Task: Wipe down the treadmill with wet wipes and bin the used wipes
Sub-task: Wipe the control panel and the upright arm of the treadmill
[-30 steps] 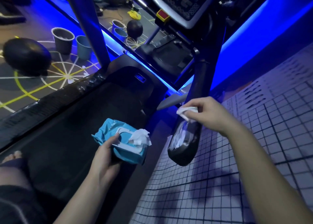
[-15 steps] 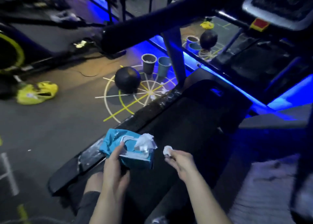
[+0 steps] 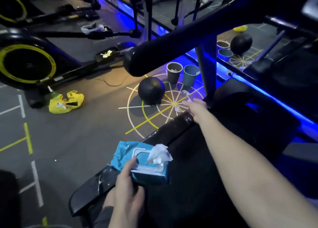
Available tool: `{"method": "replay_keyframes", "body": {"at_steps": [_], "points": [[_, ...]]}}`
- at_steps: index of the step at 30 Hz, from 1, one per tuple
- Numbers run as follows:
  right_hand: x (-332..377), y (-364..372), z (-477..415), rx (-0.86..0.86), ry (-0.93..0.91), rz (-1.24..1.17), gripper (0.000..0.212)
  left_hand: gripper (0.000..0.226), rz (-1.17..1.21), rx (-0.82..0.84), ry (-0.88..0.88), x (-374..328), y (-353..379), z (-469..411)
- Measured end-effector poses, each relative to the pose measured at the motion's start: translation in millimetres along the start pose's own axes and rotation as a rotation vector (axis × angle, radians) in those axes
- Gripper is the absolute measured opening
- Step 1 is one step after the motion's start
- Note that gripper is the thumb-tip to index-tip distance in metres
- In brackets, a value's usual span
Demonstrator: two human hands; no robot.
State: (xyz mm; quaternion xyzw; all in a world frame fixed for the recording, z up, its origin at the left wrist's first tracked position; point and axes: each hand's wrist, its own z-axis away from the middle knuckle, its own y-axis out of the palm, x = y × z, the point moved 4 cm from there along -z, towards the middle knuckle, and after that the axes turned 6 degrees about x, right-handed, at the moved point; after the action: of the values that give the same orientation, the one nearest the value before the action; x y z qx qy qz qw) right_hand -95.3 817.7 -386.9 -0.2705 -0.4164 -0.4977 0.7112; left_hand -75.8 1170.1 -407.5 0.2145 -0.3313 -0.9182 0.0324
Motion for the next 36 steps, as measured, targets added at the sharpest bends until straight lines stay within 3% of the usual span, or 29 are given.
{"method": "replay_keyframes", "body": {"at_steps": [3,6,9,12,18,25,29,32,36], "points": [[0,-6,23,-0.056,-0.062,0.109,0.04,0.065,-0.056,0.006,-0.025,5,8,-5],[-33,-18,68,0.048,-0.037,0.053,0.035,0.08,0.003,0.01,0.023,13,18,-8],[-61,-39,136,0.126,-0.02,0.025,0.026,0.071,-0.012,0.032,0.064,25,30,3],[-64,-62,208,0.152,-0.144,0.065,0.016,0.059,-0.084,0.028,0.046,43,36,24],[-65,-96,324,0.249,-0.343,0.261,0.017,0.06,-0.282,0.084,0.07,79,36,84],[-97,-166,403,0.102,-0.433,0.557,0.031,0.052,-0.468,0.204,0.12,118,41,151],[-100,-202,428,0.127,-0.391,0.679,0.04,0.068,-0.499,0.226,0.062,142,38,176],[-107,-224,448,0.089,-0.361,0.753,0.031,0.07,-0.501,0.208,0.013,159,29,189],[-121,-243,475,0.011,-0.379,0.786,0.009,0.04,-0.511,0.18,-0.011,177,20,202]]}}
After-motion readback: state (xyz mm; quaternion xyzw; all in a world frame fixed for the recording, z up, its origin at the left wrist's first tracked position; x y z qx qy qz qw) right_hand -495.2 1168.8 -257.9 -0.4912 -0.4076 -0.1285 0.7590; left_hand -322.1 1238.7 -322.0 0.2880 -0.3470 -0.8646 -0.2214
